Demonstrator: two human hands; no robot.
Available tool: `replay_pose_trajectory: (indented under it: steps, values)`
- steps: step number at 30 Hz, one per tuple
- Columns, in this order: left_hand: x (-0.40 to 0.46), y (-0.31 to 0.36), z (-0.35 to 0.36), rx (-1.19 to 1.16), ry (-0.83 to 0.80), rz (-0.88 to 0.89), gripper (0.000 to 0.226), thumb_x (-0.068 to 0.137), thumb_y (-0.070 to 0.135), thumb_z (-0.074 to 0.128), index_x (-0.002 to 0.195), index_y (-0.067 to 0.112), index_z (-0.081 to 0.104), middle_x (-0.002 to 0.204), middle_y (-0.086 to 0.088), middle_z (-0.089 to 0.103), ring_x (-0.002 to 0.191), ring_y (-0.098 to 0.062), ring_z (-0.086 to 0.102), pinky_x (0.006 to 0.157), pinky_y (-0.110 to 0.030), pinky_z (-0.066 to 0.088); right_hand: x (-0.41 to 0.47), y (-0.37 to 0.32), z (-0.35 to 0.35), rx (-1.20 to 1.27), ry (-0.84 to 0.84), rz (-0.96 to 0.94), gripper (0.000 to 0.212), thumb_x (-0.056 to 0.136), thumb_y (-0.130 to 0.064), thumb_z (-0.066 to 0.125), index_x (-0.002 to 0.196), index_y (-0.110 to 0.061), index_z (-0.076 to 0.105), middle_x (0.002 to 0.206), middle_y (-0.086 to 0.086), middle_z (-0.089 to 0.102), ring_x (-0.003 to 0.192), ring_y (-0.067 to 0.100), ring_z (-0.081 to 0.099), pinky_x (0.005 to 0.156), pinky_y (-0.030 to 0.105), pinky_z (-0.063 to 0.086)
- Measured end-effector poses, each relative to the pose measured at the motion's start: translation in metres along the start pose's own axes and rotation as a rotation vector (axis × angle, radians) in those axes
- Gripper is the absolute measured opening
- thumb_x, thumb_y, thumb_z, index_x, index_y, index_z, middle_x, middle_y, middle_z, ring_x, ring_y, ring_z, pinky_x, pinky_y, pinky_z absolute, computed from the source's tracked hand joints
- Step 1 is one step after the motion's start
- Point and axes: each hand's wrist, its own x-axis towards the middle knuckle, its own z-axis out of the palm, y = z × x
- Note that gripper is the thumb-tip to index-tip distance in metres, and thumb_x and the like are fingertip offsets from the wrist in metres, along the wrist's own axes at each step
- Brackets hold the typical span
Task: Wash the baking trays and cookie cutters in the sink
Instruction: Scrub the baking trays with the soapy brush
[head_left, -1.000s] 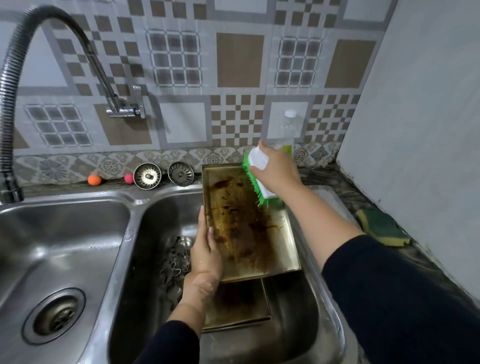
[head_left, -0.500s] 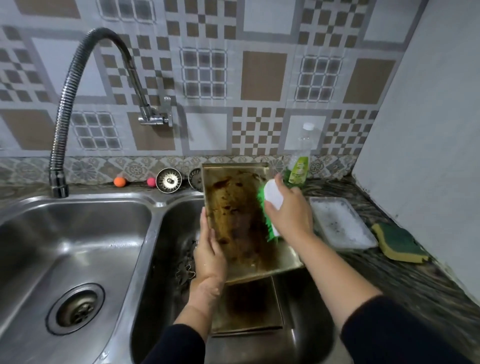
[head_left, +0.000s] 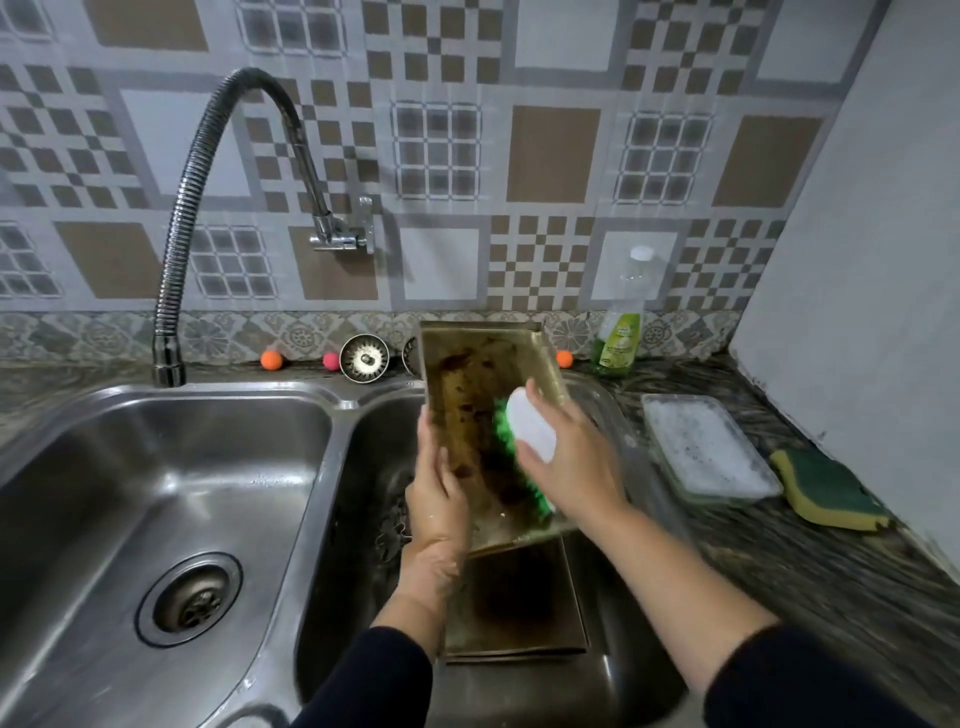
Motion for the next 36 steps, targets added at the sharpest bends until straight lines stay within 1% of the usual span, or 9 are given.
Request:
replay_pose_trajectory:
  steps: [5, 10, 13, 18, 22, 27, 30, 33, 36]
  values:
    - [-0.015, 0.016, 0.026, -0.041, -0.110, 0.084, 0.054, 0.099, -0.003, 0.031, 0.147, 0.021, 0.026, 0.145, 0.007, 0.036, 0.133, 0.001, 0.032, 0.106, -0.004, 0.023, 0.072, -0.014, -0.031, -0.070, 0.139, -0.007, 0.066, 0.091, -0.037, 0.056, 0.149, -0.033, 0.025, 0.129, 0.007, 0.051, 0.111, 0.027, 0.053, 0.083, 0.034, 0.046]
    - [0.001, 0.012, 0.012, -0.061, -0.012, 0.038, 0.050, 0.100, 0.001, 0.032, 0.146, 0.019, 0.031, 0.143, 0.008, 0.039, 0.132, 0.001, 0.035, 0.104, -0.002, 0.025, 0.005, -0.029, -0.011, -0.060, -0.008, -0.054, 0.068, 0.091, -0.039, 0.053, 0.149, -0.042, 0.016, 0.123, -0.002, 0.047, 0.099, 0.018, 0.055, 0.073, 0.025, 0.041]
    - [0.004, 0.003, -0.003, -0.029, 0.014, -0.034, 0.050, 0.101, 0.006, 0.034, 0.146, 0.028, 0.030, 0.138, 0.016, 0.041, 0.122, 0.015, 0.038, 0.101, -0.005, 0.029, -0.042, -0.032, 0.005, -0.002, -0.104, -0.124, 0.067, 0.092, -0.040, 0.051, 0.149, -0.043, 0.016, 0.120, -0.006, 0.045, 0.095, 0.017, 0.057, 0.076, 0.027, 0.047]
    - [-0.017, 0.015, 0.010, -0.024, -0.102, 0.029, 0.055, 0.098, -0.003, 0.035, 0.143, 0.030, 0.028, 0.131, 0.029, 0.038, 0.114, 0.029, 0.035, 0.099, 0.001, 0.026, 0.028, -0.051, -0.013, -0.003, 0.053, -0.067, 0.064, 0.093, -0.037, 0.052, 0.149, -0.039, 0.019, 0.124, -0.001, 0.047, 0.080, 0.010, 0.049, 0.059, 0.019, 0.037]
    - [-0.015, 0.028, 0.016, -0.080, -0.070, -0.006, 0.048, 0.101, 0.005, 0.034, 0.144, 0.026, 0.034, 0.128, 0.030, 0.040, 0.112, 0.025, 0.035, 0.093, 0.006, 0.027, 0.058, -0.066, -0.022, -0.028, 0.093, -0.052, 0.064, 0.094, -0.036, 0.051, 0.150, -0.035, 0.020, 0.126, 0.004, 0.049, 0.084, 0.015, 0.054, 0.065, 0.021, 0.040]
    - [0.008, 0.023, -0.014, -0.085, 0.054, -0.120, 0.046, 0.102, 0.013, 0.036, 0.143, 0.036, 0.036, 0.113, 0.026, 0.055, 0.095, 0.022, 0.051, 0.086, -0.003, 0.039, -0.036, -0.055, 0.012, 0.055, -0.079, -0.131, 0.068, 0.092, -0.039, 0.052, 0.148, -0.044, 0.013, 0.121, -0.005, 0.046, 0.093, 0.018, 0.058, 0.078, 0.031, 0.049]
    - [0.003, 0.018, -0.017, -0.082, 0.017, -0.125, 0.047, 0.102, 0.013, 0.036, 0.144, 0.035, 0.036, 0.129, 0.013, 0.055, 0.110, 0.014, 0.051, 0.103, -0.020, 0.040, -0.039, -0.053, 0.014, 0.071, -0.004, -0.147, 0.068, 0.091, -0.038, 0.053, 0.149, -0.041, 0.017, 0.121, -0.003, 0.048, 0.094, 0.021, 0.060, 0.079, 0.035, 0.051]
    - [-0.009, 0.024, -0.001, -0.076, -0.048, -0.043, 0.047, 0.101, 0.005, 0.035, 0.144, 0.024, 0.036, 0.136, 0.016, 0.043, 0.114, 0.024, 0.040, 0.101, -0.003, 0.029, 0.015, -0.062, 0.004, 0.072, 0.118, -0.043, 0.066, 0.093, -0.038, 0.053, 0.149, -0.038, 0.019, 0.128, 0.002, 0.049, 0.095, 0.021, 0.060, 0.071, 0.027, 0.049]
    - [-0.016, 0.031, 0.012, -0.070, -0.054, -0.013, 0.046, 0.101, 0.005, 0.035, 0.144, 0.022, 0.036, 0.134, 0.020, 0.040, 0.117, 0.022, 0.034, 0.095, 0.006, 0.025, 0.058, -0.064, -0.014, 0.001, 0.157, 0.063, 0.064, 0.095, -0.039, 0.050, 0.151, -0.033, 0.018, 0.138, 0.008, 0.047, 0.112, 0.026, 0.056, 0.083, 0.031, 0.048]
